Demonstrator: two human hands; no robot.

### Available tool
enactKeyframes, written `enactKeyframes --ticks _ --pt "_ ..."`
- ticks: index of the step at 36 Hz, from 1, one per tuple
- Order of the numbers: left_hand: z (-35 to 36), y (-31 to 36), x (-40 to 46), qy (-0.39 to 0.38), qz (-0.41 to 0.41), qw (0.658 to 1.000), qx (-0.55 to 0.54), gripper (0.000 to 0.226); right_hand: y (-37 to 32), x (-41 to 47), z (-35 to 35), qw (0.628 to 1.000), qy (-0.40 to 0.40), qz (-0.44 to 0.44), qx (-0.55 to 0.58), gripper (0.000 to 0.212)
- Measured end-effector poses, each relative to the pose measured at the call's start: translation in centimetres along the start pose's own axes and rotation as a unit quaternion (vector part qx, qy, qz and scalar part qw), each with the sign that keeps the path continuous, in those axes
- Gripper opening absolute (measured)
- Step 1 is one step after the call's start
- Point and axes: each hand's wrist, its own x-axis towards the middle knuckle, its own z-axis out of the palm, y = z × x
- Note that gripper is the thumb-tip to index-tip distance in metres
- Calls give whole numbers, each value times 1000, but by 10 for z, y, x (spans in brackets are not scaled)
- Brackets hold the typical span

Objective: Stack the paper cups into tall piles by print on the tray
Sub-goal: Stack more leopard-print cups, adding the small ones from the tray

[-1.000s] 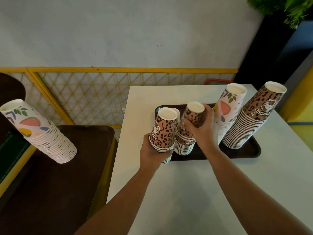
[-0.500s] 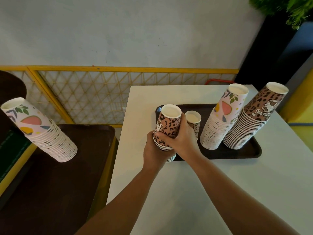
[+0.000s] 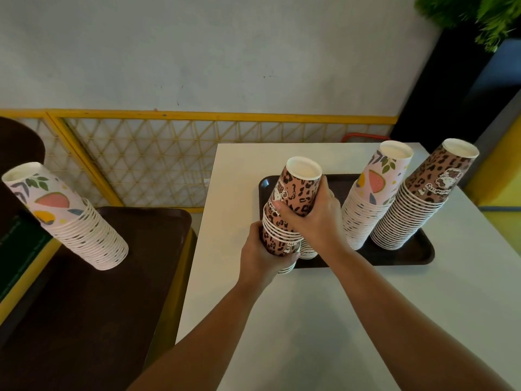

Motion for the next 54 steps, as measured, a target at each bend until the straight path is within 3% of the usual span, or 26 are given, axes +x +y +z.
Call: enactKeyframes --ticks 5,13,17,30,37,41,48,54 --pt "1 -1 -1 4 6 1000 8 74 -4 9 -8 999 25 -6 41 73" --pt "-3 -5 0 12 -1 1000 4 73 -12 36 -38 982 176 -19 67 75" --pt "-3 -6 -1 12 -2 1000 7 74 -2 43 -43 979 198 -11 51 78" --pt "-3 -3 -1 8 -16 1000 -7 71 39 22 -18 993 114 16 -22 79" --pt "-2 0 1 12 -5 1000 -5 73 28 5 -15 987 149 -57 28 75" --pt "-3 3 1 22 -4 1000 -5 71 14 -10 -3 991 93 -93 30 69" --pt "-1 8 -1 13 17 1000 -3 68 10 -27 20 999 -11 -15 48 88" --pt "-1 10 0 -29 28 999 -27 79 15 -24 25 999 -11 11 30 79"
